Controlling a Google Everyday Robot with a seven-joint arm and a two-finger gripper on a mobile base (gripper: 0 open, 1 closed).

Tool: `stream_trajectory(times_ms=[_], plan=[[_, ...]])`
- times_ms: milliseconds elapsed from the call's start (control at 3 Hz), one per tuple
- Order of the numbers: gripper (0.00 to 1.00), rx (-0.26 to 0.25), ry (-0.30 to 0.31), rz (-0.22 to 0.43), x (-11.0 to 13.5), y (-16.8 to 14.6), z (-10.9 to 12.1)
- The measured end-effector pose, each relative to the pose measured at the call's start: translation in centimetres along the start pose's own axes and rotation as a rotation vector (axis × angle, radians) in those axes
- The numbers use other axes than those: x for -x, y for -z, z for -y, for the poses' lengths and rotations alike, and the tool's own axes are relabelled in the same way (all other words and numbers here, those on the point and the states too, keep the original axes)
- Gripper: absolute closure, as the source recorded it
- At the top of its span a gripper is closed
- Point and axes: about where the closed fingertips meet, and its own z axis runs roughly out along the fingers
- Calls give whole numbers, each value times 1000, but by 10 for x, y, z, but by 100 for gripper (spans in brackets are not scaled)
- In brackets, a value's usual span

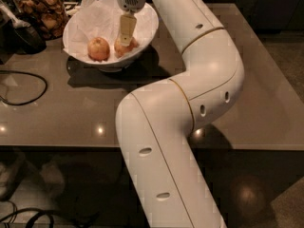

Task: Pick apple from white bowl

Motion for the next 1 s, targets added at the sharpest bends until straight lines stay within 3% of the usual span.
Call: stream_trajectory(times_ms=[1000], plan=[[31,40,12,-7,-3,-24,-3]])
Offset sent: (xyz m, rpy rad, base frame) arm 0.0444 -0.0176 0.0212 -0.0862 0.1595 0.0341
